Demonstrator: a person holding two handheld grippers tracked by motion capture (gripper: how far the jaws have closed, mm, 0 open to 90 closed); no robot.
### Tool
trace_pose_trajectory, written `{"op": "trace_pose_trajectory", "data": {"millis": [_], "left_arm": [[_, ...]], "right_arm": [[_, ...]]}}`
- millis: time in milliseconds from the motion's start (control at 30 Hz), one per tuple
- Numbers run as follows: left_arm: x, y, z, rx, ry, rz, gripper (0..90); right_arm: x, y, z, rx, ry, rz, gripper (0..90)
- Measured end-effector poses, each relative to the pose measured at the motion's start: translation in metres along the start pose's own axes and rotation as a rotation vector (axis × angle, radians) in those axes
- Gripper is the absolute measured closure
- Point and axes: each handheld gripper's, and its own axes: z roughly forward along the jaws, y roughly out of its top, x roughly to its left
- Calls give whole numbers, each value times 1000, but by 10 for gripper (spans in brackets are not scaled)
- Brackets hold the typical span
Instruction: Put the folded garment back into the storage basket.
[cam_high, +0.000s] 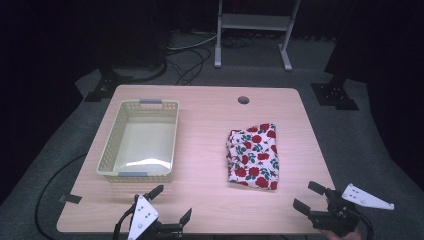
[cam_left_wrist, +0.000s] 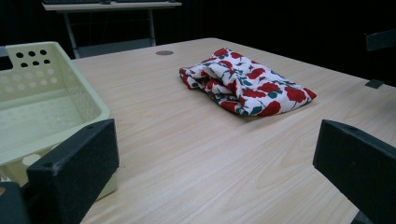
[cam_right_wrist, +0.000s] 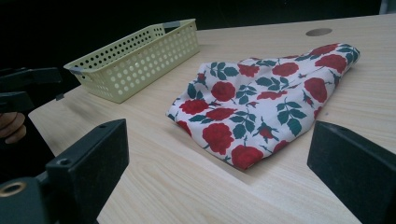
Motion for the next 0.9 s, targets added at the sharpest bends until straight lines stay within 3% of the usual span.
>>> {"op": "trace_pose_trajectory", "data": {"millis": [900], "left_arm": [[0,1,0,1,4,13,0]], "right_arm": [[-7,24,40,71,36,-28,46]]}}
